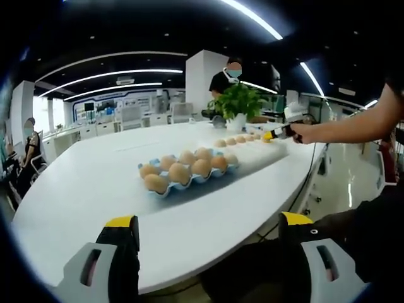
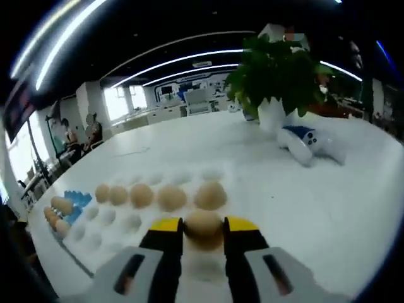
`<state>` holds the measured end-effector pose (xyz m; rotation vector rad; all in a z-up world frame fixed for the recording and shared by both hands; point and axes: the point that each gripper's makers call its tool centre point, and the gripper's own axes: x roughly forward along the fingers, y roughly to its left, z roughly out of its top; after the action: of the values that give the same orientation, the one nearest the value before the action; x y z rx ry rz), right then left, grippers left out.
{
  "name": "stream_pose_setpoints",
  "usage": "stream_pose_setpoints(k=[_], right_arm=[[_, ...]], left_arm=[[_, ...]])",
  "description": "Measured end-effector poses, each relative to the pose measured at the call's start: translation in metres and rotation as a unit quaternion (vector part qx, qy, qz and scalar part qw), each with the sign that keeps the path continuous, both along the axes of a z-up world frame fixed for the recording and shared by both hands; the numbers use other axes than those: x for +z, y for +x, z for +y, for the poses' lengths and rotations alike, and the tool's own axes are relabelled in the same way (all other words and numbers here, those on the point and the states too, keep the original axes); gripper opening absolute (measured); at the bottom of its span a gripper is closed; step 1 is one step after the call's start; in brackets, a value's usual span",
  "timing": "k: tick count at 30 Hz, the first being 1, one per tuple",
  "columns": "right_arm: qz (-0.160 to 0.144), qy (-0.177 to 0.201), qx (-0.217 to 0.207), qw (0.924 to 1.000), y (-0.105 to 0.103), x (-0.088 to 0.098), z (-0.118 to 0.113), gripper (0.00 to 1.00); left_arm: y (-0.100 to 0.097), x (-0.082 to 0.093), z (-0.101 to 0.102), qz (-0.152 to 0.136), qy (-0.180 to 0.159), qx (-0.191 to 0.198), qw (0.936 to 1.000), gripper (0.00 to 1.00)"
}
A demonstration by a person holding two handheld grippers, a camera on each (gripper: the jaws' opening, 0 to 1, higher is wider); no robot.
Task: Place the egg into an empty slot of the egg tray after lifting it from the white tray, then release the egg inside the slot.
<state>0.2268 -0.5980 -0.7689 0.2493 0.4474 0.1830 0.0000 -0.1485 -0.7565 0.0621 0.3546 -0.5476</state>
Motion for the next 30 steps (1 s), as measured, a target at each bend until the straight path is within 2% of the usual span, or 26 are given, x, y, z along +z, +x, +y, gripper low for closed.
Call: stream_pose_setpoints(k=[3, 5, 8, 15, 19, 22, 24, 26, 28, 30], right_arm=[[-0.005, 0.081, -0.024, 0.9964, -0.007, 0.009, 0.004, 0.25], [-0.008, 0.147, -0.037, 0.9885, -0.008, 0.016, 0.003, 0.25], [-0.010, 0.194, -0.047, 0.9798, -0.010, 0.022, 0.006, 0.25], [-0.007, 0.225, -0.041, 0.9734, -0.008, 0.026, 0.017, 0.25], [0.002, 0.235, -0.017, 0.9720, -0.008, 0.026, 0.039, 0.25], [0.014, 0.261, 0.004, 0.9653, -0.007, 0.026, 0.063, 0.25], [0.025, 0.277, 0.034, 0.9598, -0.006, 0.025, 0.090, 0.25], [0.041, 0.285, 0.059, 0.9558, -0.009, 0.023, 0.116, 0.25], [0.041, 0.285, 0.064, 0.9554, -0.009, 0.022, 0.128, 0.25], [0.051, 0.295, 0.079, 0.9509, -0.010, 0.021, 0.150, 0.25]], left_arm=[[-0.001, -0.001, 0.001, 0.001, 0.000, 0.001, 1.0000, 0.93], [-0.001, -0.001, 0.001, 0.001, 0.001, 0.000, 1.0000, 0.93], [-0.001, -0.001, 0.000, 0.000, 0.000, 0.001, 1.0000, 0.93], [-0.002, -0.002, -0.001, 0.000, 0.000, 0.001, 1.0000, 0.93], [-0.003, -0.002, 0.002, 0.001, -0.003, 0.005, 1.0000, 0.93], [-0.004, -0.003, 0.002, 0.001, -0.002, 0.006, 1.0000, 0.93], [-0.004, -0.003, 0.002, 0.001, -0.003, 0.005, 1.0000, 0.93], [-0.004, -0.003, 0.002, 0.001, -0.003, 0.006, 1.0000, 0.93], [-0.004, -0.003, 0.002, 0.001, -0.004, 0.007, 1.0000, 0.93], [-0.005, -0.004, 0.002, 0.001, -0.006, 0.009, 0.9999, 0.93]])
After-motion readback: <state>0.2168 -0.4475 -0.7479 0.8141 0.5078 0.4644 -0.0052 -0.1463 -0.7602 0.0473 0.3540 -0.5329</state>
